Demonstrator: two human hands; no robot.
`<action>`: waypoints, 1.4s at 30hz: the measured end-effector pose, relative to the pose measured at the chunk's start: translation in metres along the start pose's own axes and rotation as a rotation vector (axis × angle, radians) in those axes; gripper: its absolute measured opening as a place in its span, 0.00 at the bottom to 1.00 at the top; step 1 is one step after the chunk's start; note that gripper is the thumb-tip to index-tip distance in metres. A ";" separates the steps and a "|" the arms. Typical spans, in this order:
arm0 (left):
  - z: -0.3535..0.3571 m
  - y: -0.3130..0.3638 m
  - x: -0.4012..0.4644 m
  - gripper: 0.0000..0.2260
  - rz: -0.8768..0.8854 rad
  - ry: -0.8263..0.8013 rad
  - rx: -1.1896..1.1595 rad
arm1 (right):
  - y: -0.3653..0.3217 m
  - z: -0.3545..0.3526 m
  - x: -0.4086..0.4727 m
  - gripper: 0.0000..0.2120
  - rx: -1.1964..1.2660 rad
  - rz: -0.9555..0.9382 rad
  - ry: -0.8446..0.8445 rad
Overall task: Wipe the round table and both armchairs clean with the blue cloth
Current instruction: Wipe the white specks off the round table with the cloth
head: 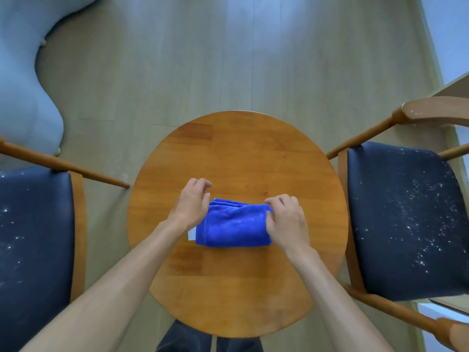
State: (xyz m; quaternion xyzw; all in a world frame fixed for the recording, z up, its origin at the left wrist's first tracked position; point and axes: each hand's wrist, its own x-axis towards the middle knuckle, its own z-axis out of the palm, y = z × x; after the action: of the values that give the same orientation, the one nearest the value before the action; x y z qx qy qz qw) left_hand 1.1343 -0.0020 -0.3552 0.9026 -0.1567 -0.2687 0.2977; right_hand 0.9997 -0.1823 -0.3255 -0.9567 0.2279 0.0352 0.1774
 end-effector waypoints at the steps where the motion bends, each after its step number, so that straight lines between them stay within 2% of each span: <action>1: -0.001 -0.002 0.001 0.11 -0.010 0.004 0.010 | -0.003 0.005 0.000 0.13 0.020 -0.125 -0.002; 2: -0.001 -0.005 0.000 0.11 -0.018 0.005 0.021 | -0.005 0.012 -0.002 0.14 0.031 -0.273 -0.030; 5: 0.001 -0.019 -0.006 0.10 -0.070 0.014 0.057 | -0.007 0.040 -0.012 0.23 -0.096 -0.670 -0.304; 7: 0.002 -0.030 -0.010 0.10 -0.112 0.011 0.086 | -0.002 0.055 -0.014 0.27 -0.218 -0.733 -0.319; 9: 0.001 -0.041 -0.011 0.10 -0.131 0.015 0.116 | 0.005 0.064 -0.017 0.25 -0.237 -0.618 -0.184; 10: 0.000 -0.045 -0.011 0.10 -0.136 0.014 0.134 | 0.006 0.067 -0.019 0.25 -0.246 -0.499 -0.128; 13: -0.003 -0.050 -0.011 0.11 -0.141 0.037 0.194 | 0.017 0.067 -0.027 0.27 -0.296 0.031 -0.059; 15: -0.005 -0.048 -0.011 0.13 -0.129 0.084 0.256 | 0.032 0.061 -0.032 0.29 -0.271 0.263 -0.041; 18: 0.000 -0.051 -0.014 0.17 -0.097 0.090 0.351 | 0.043 0.065 -0.028 0.33 -0.225 0.308 0.035; 21: 0.003 -0.059 -0.016 0.17 -0.096 0.066 0.372 | 0.007 0.085 -0.010 0.37 -0.090 0.430 0.118; 22: 0.003 -0.062 -0.014 0.17 -0.088 0.061 0.384 | -0.010 0.094 -0.009 0.37 -0.060 0.411 0.127; 23: 0.003 -0.063 -0.014 0.17 -0.082 0.062 0.399 | -0.028 0.105 -0.015 0.37 -0.052 0.312 0.111; 26: 0.002 -0.062 -0.011 0.17 -0.092 0.079 0.401 | -0.058 0.135 -0.078 0.35 -0.009 -0.143 -0.002; 29: 0.000 -0.060 -0.010 0.17 -0.110 0.064 0.410 | -0.003 0.128 -0.143 0.31 0.021 -0.339 -0.036; 31: 0.000 -0.060 -0.011 0.17 -0.099 0.055 0.430 | 0.059 0.105 -0.163 0.28 -0.021 -0.268 -0.014; 32: 0.001 -0.060 -0.011 0.17 -0.096 0.059 0.431 | 0.088 0.093 -0.164 0.27 -0.047 -0.147 0.027; 35: 0.004 -0.061 -0.014 0.18 -0.103 0.051 0.423 | 0.139 0.073 -0.145 0.28 0.071 0.440 0.200; 37: 0.004 -0.063 -0.015 0.19 -0.104 0.039 0.409 | 0.128 0.075 -0.132 0.29 0.177 0.699 0.266; 39: 0.002 -0.065 -0.014 0.19 -0.096 0.025 0.405 | 0.087 0.089 -0.133 0.28 0.064 0.700 0.302; 42: -0.001 -0.066 -0.018 0.21 -0.086 -0.039 0.393 | -0.033 0.128 -0.158 0.30 0.029 0.413 0.180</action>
State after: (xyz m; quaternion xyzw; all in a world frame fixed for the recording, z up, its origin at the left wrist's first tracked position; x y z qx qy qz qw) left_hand 1.1282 0.0576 -0.3883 0.9438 -0.1730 -0.2628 0.1009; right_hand 0.8751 -0.0420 -0.4111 -0.8864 0.4342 -0.0180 0.1592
